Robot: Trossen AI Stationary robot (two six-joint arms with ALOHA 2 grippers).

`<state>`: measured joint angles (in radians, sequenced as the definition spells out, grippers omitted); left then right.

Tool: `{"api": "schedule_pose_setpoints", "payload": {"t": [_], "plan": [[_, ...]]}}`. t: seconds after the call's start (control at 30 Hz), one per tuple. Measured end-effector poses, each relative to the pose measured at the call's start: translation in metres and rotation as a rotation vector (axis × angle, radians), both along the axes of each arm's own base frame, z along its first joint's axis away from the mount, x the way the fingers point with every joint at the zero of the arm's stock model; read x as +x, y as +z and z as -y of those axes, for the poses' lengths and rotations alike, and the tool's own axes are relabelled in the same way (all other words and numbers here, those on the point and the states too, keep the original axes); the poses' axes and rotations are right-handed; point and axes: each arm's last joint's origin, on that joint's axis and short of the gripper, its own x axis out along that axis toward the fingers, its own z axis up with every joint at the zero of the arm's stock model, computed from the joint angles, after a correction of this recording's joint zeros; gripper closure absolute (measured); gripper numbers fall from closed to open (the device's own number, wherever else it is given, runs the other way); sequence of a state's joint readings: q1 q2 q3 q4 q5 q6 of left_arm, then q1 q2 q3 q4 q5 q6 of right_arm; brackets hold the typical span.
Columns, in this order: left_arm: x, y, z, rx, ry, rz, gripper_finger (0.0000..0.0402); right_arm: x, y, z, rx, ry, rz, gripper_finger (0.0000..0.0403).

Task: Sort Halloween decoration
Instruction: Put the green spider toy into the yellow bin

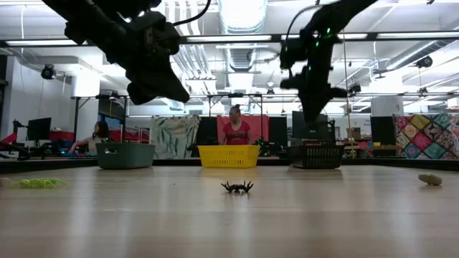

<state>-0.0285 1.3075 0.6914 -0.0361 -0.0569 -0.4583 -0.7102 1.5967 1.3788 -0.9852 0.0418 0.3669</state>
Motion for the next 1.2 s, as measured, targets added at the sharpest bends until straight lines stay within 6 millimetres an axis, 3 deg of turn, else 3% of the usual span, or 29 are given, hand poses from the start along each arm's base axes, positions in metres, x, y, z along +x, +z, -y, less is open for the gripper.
{"api": "schedule_pose_setpoints", "payload": {"t": [0.13,0.3,0.4,0.53,0.8,0.97,1.2], "plan": [[-0.002,-0.003,0.001,-0.051,-0.019,-0.041,0.0402,0.002,0.023,-0.022,-0.048,0.041,0.065,0.0333],[-0.013,-0.011,0.006,-0.253,0.011,-0.214,0.0402,0.009,0.043,-0.054,-0.092,0.095,0.128,0.0337],[-0.023,-0.01,0.015,-0.31,-0.008,-0.394,0.0402,0.017,0.049,-0.07,-0.12,0.102,0.157,0.0335],[-0.032,-0.003,0.027,-0.26,-0.076,-0.534,0.0402,0.028,0.049,-0.088,-0.118,0.129,0.182,0.0333],[-0.049,-0.007,0.073,-0.105,-0.456,-0.555,0.0402,0.041,0.047,-0.123,-0.081,0.184,0.195,0.0332],[-0.063,-0.015,0.097,-0.022,-0.532,-0.56,0.039,0.047,0.049,-0.153,-0.056,0.238,0.209,0.0332],[-0.064,-0.021,0.112,0.001,-0.57,-0.442,0.0328,0.053,0.049,-0.198,-0.024,0.318,0.224,0.0334]]}}
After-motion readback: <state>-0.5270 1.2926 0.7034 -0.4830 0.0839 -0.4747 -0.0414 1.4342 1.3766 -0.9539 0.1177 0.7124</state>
